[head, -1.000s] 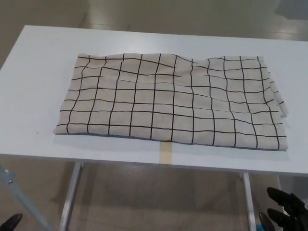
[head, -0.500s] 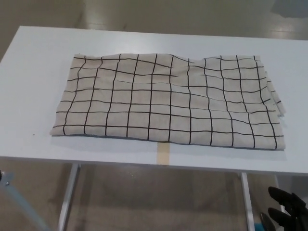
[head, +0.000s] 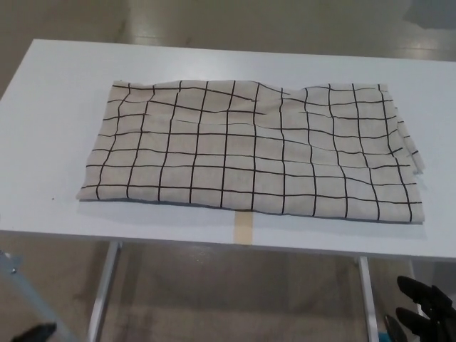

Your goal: Use the left hand to fold a white towel with checkered patterns in half.

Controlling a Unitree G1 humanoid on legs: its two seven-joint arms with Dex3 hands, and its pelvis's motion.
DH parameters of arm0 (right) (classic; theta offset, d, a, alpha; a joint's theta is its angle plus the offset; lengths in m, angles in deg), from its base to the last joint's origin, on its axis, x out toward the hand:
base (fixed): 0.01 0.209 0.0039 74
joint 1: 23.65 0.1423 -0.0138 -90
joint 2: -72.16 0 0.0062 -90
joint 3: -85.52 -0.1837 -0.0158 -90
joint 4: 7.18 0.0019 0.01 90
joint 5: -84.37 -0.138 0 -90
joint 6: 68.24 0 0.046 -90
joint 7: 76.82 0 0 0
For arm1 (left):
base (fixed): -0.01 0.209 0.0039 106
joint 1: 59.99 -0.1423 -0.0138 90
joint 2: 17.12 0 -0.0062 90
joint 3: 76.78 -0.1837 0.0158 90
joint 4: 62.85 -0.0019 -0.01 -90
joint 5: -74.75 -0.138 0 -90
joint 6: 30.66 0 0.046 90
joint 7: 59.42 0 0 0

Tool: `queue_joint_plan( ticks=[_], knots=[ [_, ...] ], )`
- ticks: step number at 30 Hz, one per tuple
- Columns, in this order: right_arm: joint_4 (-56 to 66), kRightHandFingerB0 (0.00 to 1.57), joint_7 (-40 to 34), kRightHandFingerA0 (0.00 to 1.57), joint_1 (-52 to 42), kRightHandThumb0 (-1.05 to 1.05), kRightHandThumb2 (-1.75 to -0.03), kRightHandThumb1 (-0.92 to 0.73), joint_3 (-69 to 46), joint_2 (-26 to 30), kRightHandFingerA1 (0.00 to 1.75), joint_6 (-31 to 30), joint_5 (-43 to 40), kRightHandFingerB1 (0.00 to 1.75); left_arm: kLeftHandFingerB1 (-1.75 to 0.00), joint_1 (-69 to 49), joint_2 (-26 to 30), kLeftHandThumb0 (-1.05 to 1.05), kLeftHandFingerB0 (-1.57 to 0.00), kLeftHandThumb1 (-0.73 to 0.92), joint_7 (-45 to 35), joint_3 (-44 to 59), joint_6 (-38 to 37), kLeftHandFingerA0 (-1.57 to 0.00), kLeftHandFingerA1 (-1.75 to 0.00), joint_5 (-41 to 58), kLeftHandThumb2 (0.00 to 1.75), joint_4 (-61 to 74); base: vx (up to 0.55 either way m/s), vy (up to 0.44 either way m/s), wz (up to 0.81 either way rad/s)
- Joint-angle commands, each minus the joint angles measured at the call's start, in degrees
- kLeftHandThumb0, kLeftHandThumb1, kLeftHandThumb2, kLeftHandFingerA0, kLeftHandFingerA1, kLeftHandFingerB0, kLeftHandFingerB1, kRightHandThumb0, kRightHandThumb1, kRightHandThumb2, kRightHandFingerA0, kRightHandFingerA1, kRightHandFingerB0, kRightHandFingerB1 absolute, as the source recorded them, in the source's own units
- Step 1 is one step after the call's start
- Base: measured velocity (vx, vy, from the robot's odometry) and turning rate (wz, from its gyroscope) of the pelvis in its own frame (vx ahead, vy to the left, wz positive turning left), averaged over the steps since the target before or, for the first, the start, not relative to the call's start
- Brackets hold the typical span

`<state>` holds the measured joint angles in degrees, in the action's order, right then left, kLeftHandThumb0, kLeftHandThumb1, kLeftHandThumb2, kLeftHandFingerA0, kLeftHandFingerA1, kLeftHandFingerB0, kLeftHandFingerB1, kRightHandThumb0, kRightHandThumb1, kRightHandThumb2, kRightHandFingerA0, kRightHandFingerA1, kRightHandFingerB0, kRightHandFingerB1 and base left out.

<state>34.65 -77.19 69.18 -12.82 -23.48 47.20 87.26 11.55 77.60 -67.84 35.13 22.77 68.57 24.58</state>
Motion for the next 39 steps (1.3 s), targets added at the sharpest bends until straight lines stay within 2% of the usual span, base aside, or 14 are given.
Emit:
queue_joint_plan(
  ticks=[1,5,8,9,16,17,19,22,39],
  knots=[
    [-1.03,0.35,0.04,0.37,-1.75,-0.48,-0.61,-0.69,-0.45,-0.19,0.37,1.42,-1.12,0.35,-0.22,11.24,2.63,-0.51,-0.07,0.35,16.32,1.72,-12.86,-0.06,-0.35,-27.03,0.68,4.77,0.0,0.0,0.0],
    [-1.37,0.36,0.56,0.39,-2.09,-0.48,-0.6,-0.68,-0.56,-0.21,0.37,1.9,-1.46,0.35,-0.25,18.21,6.47,-0.45,-0.06,0.33,19.45,-2.67,-9.33,-0.02,-0.34,-32.8,0.69,0.6,0.0,0.0,0.0],
    [-1.07,0.36,0.7,0.4,-2.16,-0.48,-0.6,-0.68,-0.54,-0.34,0.37,1.99,-1.59,0.35,-0.21,23.97,10.18,-0.46,-0.05,0.33,22.13,-7.85,-6.1,-0.02,-0.26,-37.96,0.7,-5.46,0.0,0.0,0.0],
    [-0.85,0.37,0.75,0.4,-2.29,-0.48,-0.6,-0.68,-0.61,-0.36,0.37,1.96,-1.72,0.35,-0.18,25.74,11.07,-0.49,-0.02,0.34,22.09,-9.55,-5.11,-0.01,-0.21,-38.77,0.71,-7.64,0.0,0.0,0.0],
    [-0.3,0.37,-0.61,0.4,-2.56,-0.48,-0.6,-0.68,-0.16,0.07,0.38,-0.12,-0.55,0.35,-0.17,34.33,15.09,-0.52,0.0,0.36,21.07,-19.17,1.69,0.0,-0.17,-43.88,0.73,-17.14,0.0,0.0,0.0],
    [-0.29,0.37,-0.6,0.4,-2.6,-0.48,-0.6,-0.68,-0.15,0.08,0.38,-0.12,-0.55,0.35,-0.17,34.39,15.22,-0.52,0.0,0.36,21.36,-19.43,1.74,0.0,-0.17,-43.89,0.73,-17.32,0.0,0.0,0.0],
    [0.79,0.36,-0.22,0.4,-2.85,-0.46,-0.6,-0.68,0.18,0.8,0.37,-6.15,-0.21,0.35,-0.15,36.48,15.16,-0.54,0.0,0.37,21.18,-22.47,3.09,0.0,-0.14,-44.84,0.74,-20.49,0.0,0.0,0.0],
    [1.28,0.36,0.17,0.41,-3.52,-0.47,-0.6,-0.68,0.43,1.01,0.38,-8.78,-0.05,0.35,-0.14,38.4,14.9,-0.55,0.0,0.38,22.59,-25.32,4.05,0.0,-0.14,-45.86,0.74,-23.82,0.0,0.0,0.0],
    [1.22,0.37,1.41,0.41,-5.31,-0.48,-0.6,-0.68,1.22,1.51,0.38,-7.24,0.11,0.36,-0.15,48.42,12.47,-0.56,0.0,0.38,30.34,-42.17,12.77,0.0,-0.12,-50.86,0.74,-38.78,0.0,0.0,0.0]
  ],
)
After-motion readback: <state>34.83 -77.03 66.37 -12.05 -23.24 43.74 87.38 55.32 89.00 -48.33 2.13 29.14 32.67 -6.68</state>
